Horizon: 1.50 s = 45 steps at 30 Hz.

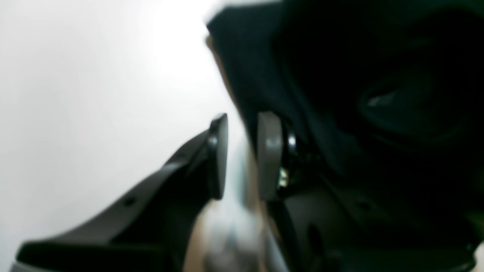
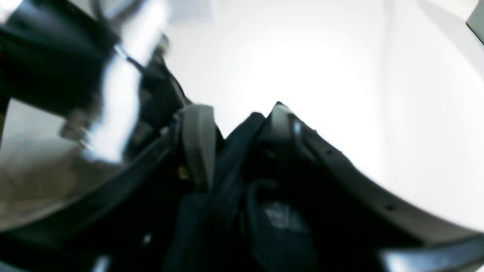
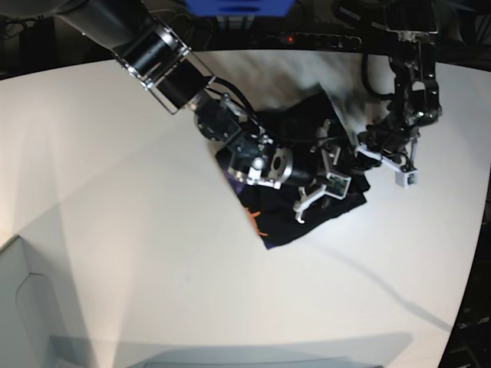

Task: Fold the T-shirt properly
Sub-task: 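Release the bundle and raise both grippers away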

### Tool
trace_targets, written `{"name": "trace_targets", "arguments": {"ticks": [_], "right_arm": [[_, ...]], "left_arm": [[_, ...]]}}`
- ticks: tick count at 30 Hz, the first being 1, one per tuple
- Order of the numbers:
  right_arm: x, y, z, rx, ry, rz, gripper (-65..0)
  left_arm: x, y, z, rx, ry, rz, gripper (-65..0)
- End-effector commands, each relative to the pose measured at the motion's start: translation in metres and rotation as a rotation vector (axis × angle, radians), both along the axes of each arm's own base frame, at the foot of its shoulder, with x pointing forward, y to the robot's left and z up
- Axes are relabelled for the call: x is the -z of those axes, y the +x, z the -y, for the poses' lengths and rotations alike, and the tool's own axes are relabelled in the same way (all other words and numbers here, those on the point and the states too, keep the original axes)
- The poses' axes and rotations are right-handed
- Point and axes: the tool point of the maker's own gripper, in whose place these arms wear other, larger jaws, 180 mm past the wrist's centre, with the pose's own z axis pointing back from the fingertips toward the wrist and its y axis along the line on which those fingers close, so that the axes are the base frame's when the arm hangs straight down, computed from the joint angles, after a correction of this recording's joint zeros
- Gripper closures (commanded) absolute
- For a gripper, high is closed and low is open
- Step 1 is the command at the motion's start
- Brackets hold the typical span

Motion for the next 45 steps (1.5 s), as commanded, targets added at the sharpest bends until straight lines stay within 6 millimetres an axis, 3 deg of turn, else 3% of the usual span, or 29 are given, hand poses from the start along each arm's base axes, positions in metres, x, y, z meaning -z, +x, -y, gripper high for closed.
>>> {"name": "trace_targets", "arguments": {"ticks": [1,7,11,14,20,25,29,36,40,45], "right_arm": [[-0.023,-0.006,-0.013,-0.047,0.069,0.015,-29.6],[-0.049,-0.009,-0.012,-0.033,0.136,0.050,-31.9],[-0.072,0.012,0.013,0.079,0.213,0.065,-31.9],[-0.079,0.022,0.035,0.164,0.255,0.058,-31.9],[-0.043,0.023,0.104,0.301,0.187,0.035,-31.9],[-0.018,0.019,0.159,0.420,0.132,0.004,-31.9],[-0.002,0.008,0.187,0.482,0.099,-0.028,-31.9],[0.009,-0.023,0.188,0.479,0.091,-0.080,-31.9],[0.008,-0.027,0.174,0.446,0.102,-0.086,-31.9],[0.008,-0.017,0.164,0.411,0.096,-0.074,-31.9]], "left_arm": [[-0.022,0.012,-0.011,-0.025,0.013,0.082,-13.9],[-0.041,-0.008,-0.055,-0.141,0.064,0.119,-13.9],[-0.050,-0.019,-0.080,-0.206,0.091,0.134,-13.9],[-0.057,-0.027,-0.100,-0.261,0.111,0.143,-13.9],[-0.063,-0.033,-0.120,-0.315,0.129,0.154,-13.9],[-0.063,-0.032,-0.119,-0.312,0.128,0.156,-13.9],[-0.062,-0.031,-0.117,-0.311,0.125,0.158,-13.9],[-0.061,-0.035,-0.119,-0.314,0.128,0.151,-13.9],[-0.060,-0.035,-0.119,-0.315,0.127,0.149,-13.9],[-0.060,-0.036,-0.119,-0.315,0.126,0.147,-13.9]]}}
